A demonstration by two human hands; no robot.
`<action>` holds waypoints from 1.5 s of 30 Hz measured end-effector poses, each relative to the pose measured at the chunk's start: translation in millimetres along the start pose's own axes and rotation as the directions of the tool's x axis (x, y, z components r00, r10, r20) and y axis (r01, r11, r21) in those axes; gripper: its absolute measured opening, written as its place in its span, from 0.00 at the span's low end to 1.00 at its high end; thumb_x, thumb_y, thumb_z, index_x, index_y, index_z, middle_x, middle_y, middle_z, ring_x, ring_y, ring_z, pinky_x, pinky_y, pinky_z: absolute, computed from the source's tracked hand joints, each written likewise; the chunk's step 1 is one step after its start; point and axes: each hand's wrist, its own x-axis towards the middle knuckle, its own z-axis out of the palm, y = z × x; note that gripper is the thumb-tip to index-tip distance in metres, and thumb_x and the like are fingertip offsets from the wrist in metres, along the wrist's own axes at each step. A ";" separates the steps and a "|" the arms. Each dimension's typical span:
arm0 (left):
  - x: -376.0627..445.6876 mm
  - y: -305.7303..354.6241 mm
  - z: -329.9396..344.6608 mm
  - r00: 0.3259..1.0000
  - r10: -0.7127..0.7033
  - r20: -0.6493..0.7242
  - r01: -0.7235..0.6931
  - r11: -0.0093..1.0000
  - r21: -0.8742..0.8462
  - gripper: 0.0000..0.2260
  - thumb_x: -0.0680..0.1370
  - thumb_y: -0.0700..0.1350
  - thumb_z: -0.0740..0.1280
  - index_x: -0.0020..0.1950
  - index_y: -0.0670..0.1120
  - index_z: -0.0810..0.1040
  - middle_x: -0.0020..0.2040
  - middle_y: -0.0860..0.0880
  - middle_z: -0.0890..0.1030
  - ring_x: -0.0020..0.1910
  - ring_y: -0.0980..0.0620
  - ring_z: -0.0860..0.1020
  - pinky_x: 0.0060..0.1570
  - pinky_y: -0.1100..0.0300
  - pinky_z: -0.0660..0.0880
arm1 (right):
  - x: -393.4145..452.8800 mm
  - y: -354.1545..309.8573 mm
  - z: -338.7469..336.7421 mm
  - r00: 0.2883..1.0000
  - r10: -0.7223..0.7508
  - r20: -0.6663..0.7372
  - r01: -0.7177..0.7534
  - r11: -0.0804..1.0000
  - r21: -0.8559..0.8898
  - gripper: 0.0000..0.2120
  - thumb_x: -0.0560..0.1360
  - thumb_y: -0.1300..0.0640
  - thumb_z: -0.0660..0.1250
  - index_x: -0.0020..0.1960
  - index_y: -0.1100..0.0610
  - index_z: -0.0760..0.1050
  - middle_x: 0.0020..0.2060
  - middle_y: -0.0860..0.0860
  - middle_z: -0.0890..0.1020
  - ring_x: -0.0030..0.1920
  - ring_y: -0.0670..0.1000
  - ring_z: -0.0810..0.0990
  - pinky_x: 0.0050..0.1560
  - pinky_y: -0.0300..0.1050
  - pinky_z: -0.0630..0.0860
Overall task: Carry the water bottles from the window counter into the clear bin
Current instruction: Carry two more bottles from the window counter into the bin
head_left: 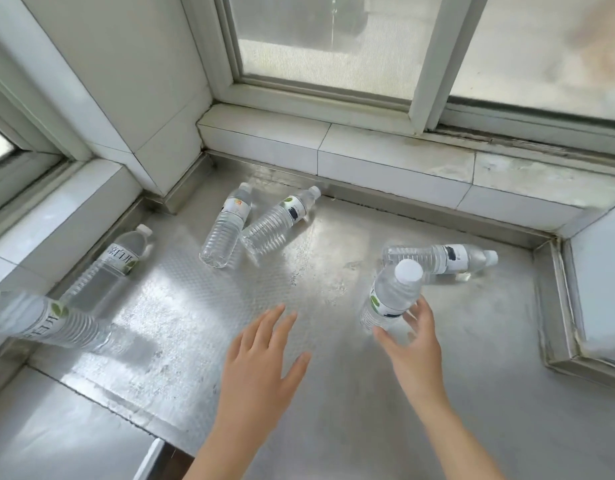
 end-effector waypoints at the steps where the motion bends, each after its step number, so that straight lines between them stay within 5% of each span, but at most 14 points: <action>1: 4.7 -2.0 2.8 1.000 -0.006 0.015 0.006 1.000 -0.002 0.25 0.76 0.61 0.58 0.70 0.52 0.73 0.69 0.53 0.76 0.67 0.49 0.76 0.61 0.48 0.74 | 2.8 1.5 2.3 1.000 0.006 -0.010 -0.006 1.000 0.021 0.36 0.69 0.62 0.75 0.71 0.45 0.63 0.61 0.31 0.73 0.64 0.39 0.71 0.67 0.45 0.67; 12: 82.2 -23.8 15.7 0.986 -0.017 0.168 0.042 0.988 -0.147 0.26 0.79 0.61 0.59 0.76 0.55 0.64 0.77 0.56 0.64 0.76 0.52 0.62 0.72 0.54 0.59 | 29.6 -2.1 21.6 0.988 0.037 -0.153 -0.015 0.989 0.147 0.32 0.60 0.65 0.81 0.60 0.53 0.74 0.57 0.49 0.81 0.59 0.51 0.79 0.63 0.58 0.73; 20: 198.6 -56.2 44.6 0.987 -0.048 0.151 0.065 0.992 -0.111 0.30 0.76 0.49 0.70 0.76 0.50 0.65 0.75 0.49 0.68 0.73 0.44 0.66 0.71 0.49 0.61 | 26.6 -24.3 37.7 0.960 0.100 -0.260 -0.060 0.986 0.157 0.37 0.55 0.66 0.83 0.58 0.47 0.72 0.51 0.47 0.83 0.52 0.49 0.83 0.58 0.55 0.77; 27: 288.1 -69.0 60.3 0.971 -0.085 0.225 0.097 0.994 -0.042 0.29 0.77 0.51 0.67 0.76 0.54 0.62 0.68 0.44 0.73 0.61 0.38 0.76 0.56 0.47 0.72 | 23.0 -42.5 53.1 0.947 0.143 -0.289 -0.076 0.970 0.233 0.35 0.56 0.67 0.82 0.57 0.46 0.75 0.48 0.50 0.85 0.48 0.52 0.83 0.47 0.50 0.79; 33: 304.2 -76.3 53.1 0.954 -0.072 0.291 0.125 0.978 -0.168 0.32 0.71 0.47 0.73 0.73 0.56 0.66 0.58 0.46 0.79 0.53 0.43 0.79 0.44 0.55 0.70 | 10.2 -47.7 57.6 0.939 0.170 -0.298 -0.093 0.962 0.256 0.32 0.58 0.66 0.81 0.56 0.45 0.77 0.45 0.50 0.86 0.46 0.53 0.83 0.52 0.55 0.79; 38: 267.3 -69.5 29.9 0.897 -0.064 0.437 0.336 0.742 -0.581 0.36 0.63 0.43 0.81 0.68 0.58 0.73 0.47 0.58 0.80 0.45 0.61 0.78 0.42 0.62 0.72 | -10.0 -50.7 47.4 0.924 0.224 -0.310 -0.132 0.947 0.292 0.34 0.57 0.65 0.82 0.59 0.46 0.76 0.47 0.49 0.86 0.51 0.54 0.83 0.54 0.58 0.78; 40: 243.0 -58.6 21.3 0.888 -0.016 0.460 0.364 0.636 -0.680 0.36 0.61 0.42 0.82 0.65 0.61 0.74 0.50 0.55 0.81 0.48 0.60 0.80 0.47 0.58 0.77 | -20.7 -52.4 41.8 0.910 0.243 -0.336 -0.140 0.943 0.302 0.35 0.56 0.65 0.82 0.59 0.46 0.76 0.47 0.48 0.86 0.51 0.53 0.82 0.52 0.56 0.79; 45: 181.0 -15.7 -3.4 0.857 0.107 0.504 0.403 0.470 -0.785 0.34 0.62 0.38 0.82 0.59 0.66 0.76 0.52 0.50 0.83 0.41 0.54 0.85 0.38 0.65 0.75 | -56.8 -54.3 20.2 0.860 0.275 -0.431 -0.132 0.934 0.331 0.36 0.56 0.70 0.81 0.57 0.46 0.76 0.42 0.45 0.86 0.46 0.50 0.81 0.42 0.43 0.76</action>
